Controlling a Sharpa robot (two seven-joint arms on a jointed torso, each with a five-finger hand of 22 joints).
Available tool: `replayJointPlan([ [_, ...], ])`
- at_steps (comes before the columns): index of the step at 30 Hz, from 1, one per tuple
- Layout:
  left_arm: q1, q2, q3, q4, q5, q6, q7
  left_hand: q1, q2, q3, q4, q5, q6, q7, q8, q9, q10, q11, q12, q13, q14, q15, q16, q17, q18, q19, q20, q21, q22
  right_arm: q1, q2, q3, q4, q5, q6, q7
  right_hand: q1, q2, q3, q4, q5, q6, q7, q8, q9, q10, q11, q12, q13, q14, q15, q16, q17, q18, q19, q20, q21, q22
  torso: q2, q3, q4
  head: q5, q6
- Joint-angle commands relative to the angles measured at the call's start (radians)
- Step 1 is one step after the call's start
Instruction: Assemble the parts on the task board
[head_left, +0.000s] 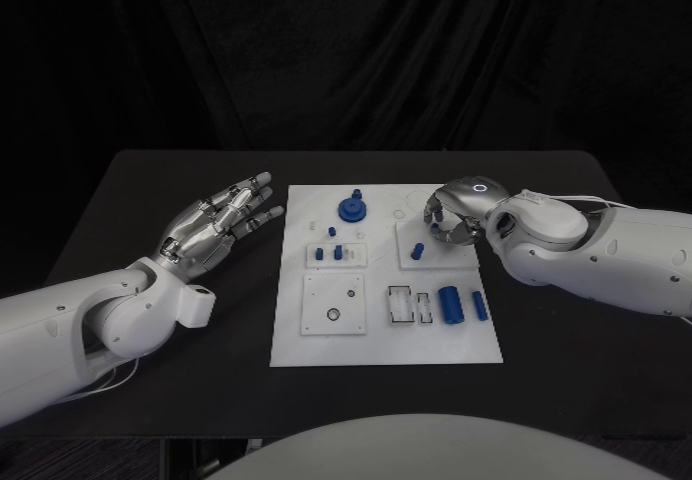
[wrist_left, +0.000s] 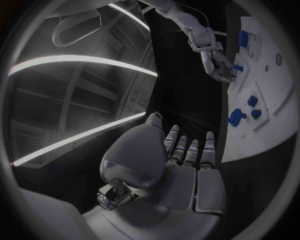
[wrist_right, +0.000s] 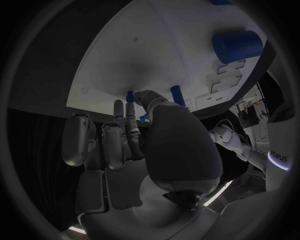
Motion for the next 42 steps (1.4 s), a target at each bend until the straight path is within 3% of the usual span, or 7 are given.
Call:
replayJointPlan([
  [1, -0.002, 0.003, 0.001, 0.0, 0.006, 0.015, 0.033, 0.012, -0.003, -0.005, -0.001, 0.006, 0.005, 0.001, 0.001, 0.0, -0.004, 0.004, 0.0, -0.001, -0.001, 0.006, 0.004, 0.002, 0.013, 0.004, 0.007, 0.004, 0.001, -0.002, 0.002, 0.001, -0.003, 0.027, -0.008, 0.001, -0.007, 0.003, 0.006, -0.005, -0.004, -0.007, 0.002, -0.006, 0.003, 0.006, -0.008, 0.011, 0.008, 0.026, -0.011, 0.006, 0.066, -0.007, 0.002, -0.01, 0.004, 0.18, 0.001, 0.0004, 0.0004, 0.0, 0.0],
  [16, -0.007, 0.006, 0.001, -0.004, 0.006, 0.016, 0.017, 0.036, -0.004, 0.0, -0.018, 0.038, 0.017, 0.007, 0.004, 0.003, -0.006, 0.006, 0.001, -0.001, 0.006, 0.017, 0.009, 0.003, 0.016, 0.024, 0.022, 0.011, 0.013, -0.006, 0.01, 0.001, -0.017, 0.053, -0.013, 0.032, 0.018, 0.017, 0.035, -0.033, 0.006, 0.029, 0.033, 0.007, 0.029, 0.033, -0.024, 0.039, 0.03, 0.029, -0.026, 0.009, 0.069, -0.01, 0.009, -0.025, 0.015, 0.184, -0.001, 0.0008, 0.0005, -0.003, 0.0],
  [22, -0.008, 0.006, 0.001, -0.005, 0.006, 0.018, 0.008, 0.041, -0.005, 0.002, -0.022, 0.048, 0.021, 0.009, 0.005, 0.004, -0.006, 0.008, 0.002, -0.001, 0.008, 0.02, 0.01, 0.003, 0.016, 0.028, 0.025, 0.012, 0.014, -0.011, 0.01, 0.001, -0.021, 0.054, -0.012, 0.036, 0.023, 0.021, 0.04, -0.045, 0.01, 0.056, 0.033, 0.023, 0.049, 0.055, -0.028, 0.038, 0.027, 0.03, -0.03, 0.01, 0.069, -0.011, 0.012, -0.028, 0.022, 0.186, -0.002, 0.001, -0.0003, -0.002, 0.0],
  [34, -0.011, 0.006, 0.001, -0.007, 0.006, 0.019, -0.006, 0.042, -0.004, 0.002, -0.024, 0.056, 0.03, 0.014, 0.006, 0.006, -0.007, 0.012, 0.001, -0.001, 0.008, 0.024, 0.011, 0.003, 0.016, 0.032, 0.029, 0.013, 0.016, -0.015, 0.004, 0.001, -0.019, 0.055, -0.001, 0.027, 0.019, 0.022, 0.045, -0.052, 0.02, 0.059, 0.033, 0.027, 0.067, 0.075, -0.029, 0.02, 0.016, 0.028, -0.031, 0.006, 0.062, -0.011, 0.01, -0.03, 0.018, 0.185, -0.001, 0.0015, 0.0012, -0.004, 0.0],
  [42, -0.012, 0.007, 0.001, -0.007, 0.006, 0.022, -0.011, 0.043, -0.002, 0.004, -0.026, 0.061, 0.03, 0.017, 0.006, 0.006, -0.008, 0.014, 0.001, -0.001, 0.009, 0.027, 0.011, 0.003, 0.016, 0.034, 0.032, 0.014, 0.015, -0.015, 0.004, 0.001, -0.019, 0.072, -0.022, 0.045, 0.03, 0.033, 0.048, -0.07, 0.005, 0.076, 0.03, 0.043, 0.098, 0.11, -0.034, 0.007, 0.008, 0.025, -0.036, -0.002, 0.051, -0.01, 0.009, -0.034, 0.015, 0.183, -0.001, 0.0011, -0.0011, 0.004, 0.0],
])
